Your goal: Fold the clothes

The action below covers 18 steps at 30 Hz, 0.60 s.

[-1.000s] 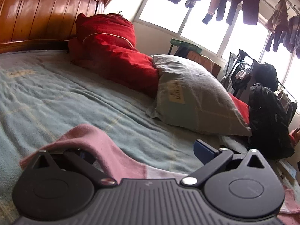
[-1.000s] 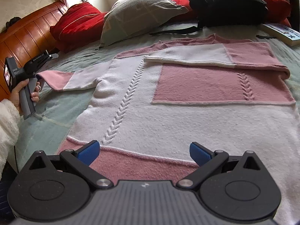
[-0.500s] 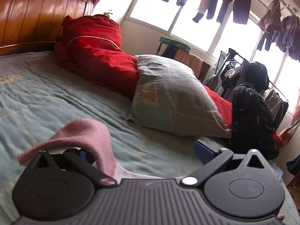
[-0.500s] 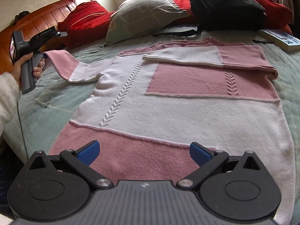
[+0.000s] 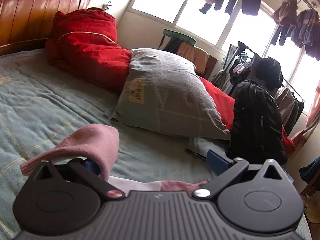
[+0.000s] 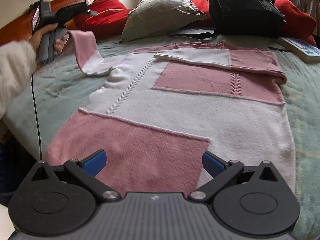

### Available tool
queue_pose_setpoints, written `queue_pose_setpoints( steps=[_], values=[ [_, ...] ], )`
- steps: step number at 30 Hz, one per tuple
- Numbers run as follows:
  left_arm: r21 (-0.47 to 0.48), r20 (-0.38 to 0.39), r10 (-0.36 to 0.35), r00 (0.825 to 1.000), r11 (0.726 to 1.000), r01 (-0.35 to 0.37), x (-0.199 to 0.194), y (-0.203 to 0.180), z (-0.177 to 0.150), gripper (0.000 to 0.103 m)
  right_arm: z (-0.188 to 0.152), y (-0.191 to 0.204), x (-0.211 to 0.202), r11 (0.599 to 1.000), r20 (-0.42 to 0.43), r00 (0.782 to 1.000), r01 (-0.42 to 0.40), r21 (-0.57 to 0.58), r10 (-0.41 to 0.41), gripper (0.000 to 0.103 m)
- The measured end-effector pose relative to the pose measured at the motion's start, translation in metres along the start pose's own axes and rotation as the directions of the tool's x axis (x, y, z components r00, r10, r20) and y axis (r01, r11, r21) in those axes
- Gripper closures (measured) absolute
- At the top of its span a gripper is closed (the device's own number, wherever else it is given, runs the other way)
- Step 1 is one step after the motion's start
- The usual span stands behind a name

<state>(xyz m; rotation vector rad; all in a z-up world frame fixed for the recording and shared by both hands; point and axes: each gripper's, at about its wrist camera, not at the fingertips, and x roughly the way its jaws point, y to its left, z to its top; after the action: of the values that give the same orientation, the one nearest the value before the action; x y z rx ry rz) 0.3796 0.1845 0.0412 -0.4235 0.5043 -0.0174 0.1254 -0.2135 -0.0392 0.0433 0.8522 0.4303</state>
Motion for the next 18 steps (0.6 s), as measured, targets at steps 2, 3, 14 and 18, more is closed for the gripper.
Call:
queue_pose_setpoints(
  steps=[2, 3, 14, 18],
  values=[
    [0.001, -0.006, -0.006, 1.000, 1.000, 0.006, 0.000, -0.009, -0.001, 0.001, -0.002, -0.002, -0.004, 1.000, 0.003, 1.000, 0.013, -0.005, -0.013, 0.000],
    [-0.002, -0.011, -0.009, 1.000, 1.000, 0.009, 0.001, -0.012, 0.000, 0.001, -0.004, -0.003, -0.007, 1.000, 0.006, 1.000, 0.018, -0.006, -0.018, 0.000],
    [0.012, -0.030, -0.018, 0.999, 1.000, 0.019, 0.007, -0.057, -0.003, 0.001, -0.020, -0.022, -0.020, 0.999, 0.030, 1.000, -0.004, 0.044, 0.003, 0.000],
    [0.011, -0.053, -0.032, 0.998, 0.999, 0.032, 0.012, -0.073, -0.005, 0.001, -0.024, -0.027, -0.025, 0.998, 0.040, 0.999, -0.008, 0.055, 0.006, 0.000]
  ],
)
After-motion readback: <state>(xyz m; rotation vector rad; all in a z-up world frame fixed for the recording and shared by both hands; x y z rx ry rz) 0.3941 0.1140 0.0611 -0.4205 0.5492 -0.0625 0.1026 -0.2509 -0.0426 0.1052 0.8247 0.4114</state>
